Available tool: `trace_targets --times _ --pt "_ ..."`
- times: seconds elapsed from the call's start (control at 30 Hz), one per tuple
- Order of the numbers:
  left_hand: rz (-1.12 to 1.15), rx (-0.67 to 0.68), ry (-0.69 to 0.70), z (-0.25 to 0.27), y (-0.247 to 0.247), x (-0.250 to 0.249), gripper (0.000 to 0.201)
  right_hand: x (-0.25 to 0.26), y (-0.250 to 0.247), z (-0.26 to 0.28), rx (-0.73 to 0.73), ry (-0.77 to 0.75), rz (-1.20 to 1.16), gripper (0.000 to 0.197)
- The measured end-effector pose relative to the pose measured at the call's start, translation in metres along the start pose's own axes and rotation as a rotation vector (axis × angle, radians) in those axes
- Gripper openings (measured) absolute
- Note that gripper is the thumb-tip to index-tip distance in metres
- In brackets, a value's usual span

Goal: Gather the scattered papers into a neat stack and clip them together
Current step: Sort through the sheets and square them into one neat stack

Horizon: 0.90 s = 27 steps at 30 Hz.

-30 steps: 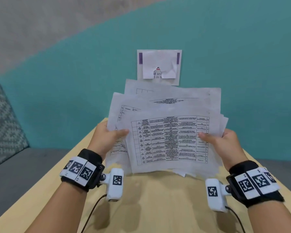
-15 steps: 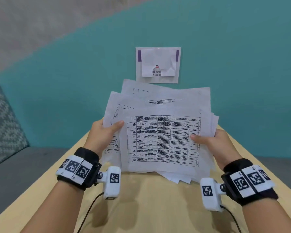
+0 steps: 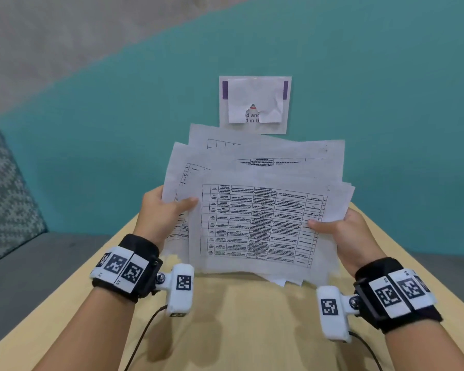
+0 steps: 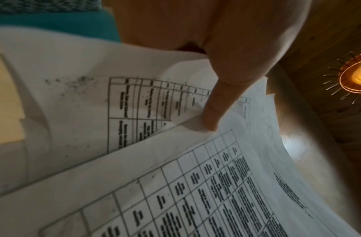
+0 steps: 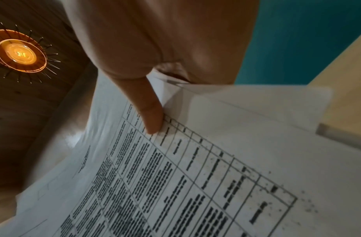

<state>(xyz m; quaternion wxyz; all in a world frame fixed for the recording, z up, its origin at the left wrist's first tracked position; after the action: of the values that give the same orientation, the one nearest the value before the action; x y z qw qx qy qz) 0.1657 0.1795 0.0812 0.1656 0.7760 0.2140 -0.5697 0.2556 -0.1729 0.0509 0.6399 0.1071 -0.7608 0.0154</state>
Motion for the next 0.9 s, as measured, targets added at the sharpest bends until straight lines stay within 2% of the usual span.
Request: trace_targets --times 0.17,0.27,0.4,0.5,0.6,0.77,0.9 --pt "-0.022 0.029 -0.071 0.001 0.001 0.009 0.024 -0.014 -0.001 -0.001 -0.022 0.058 0.012 0.046" --pt "-0.031 0.046 -0.108 0.001 0.001 0.015 0.030 -0.022 0.003 0.002 -0.020 0.111 0.016 0.041" --pt "-0.041 0.066 -0.113 0.001 0.003 0.015 0.032 -0.020 0.008 0.003 -0.012 0.094 0.069 0.031" --pt "-0.024 0.045 -0.097 0.000 0.002 0.013 0.026 -0.014 0.009 0.004 -0.039 0.057 0.085 0.026" --pt "-0.001 0.037 -0.076 -0.001 0.002 0.007 0.019 -0.006 0.010 0.005 -0.044 0.030 0.080 0.026" --pt "-0.013 0.049 -0.115 0.000 0.003 0.013 0.029 -0.013 0.010 0.006 -0.014 0.078 0.106 0.031" --pt "0.015 0.038 -0.075 0.002 0.003 0.005 0.023 -0.011 0.008 0.006 -0.050 0.049 0.106 0.025"
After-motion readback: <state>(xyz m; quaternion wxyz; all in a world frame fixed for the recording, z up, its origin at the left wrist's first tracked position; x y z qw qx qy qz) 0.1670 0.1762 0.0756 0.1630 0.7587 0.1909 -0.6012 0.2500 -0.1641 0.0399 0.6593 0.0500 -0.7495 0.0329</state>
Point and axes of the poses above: each hand's wrist, its own z-axis away from the middle knuckle, its own y-axis out of the palm, x = y × z, the point moved 10 cm from there along -z, towards the middle knuckle
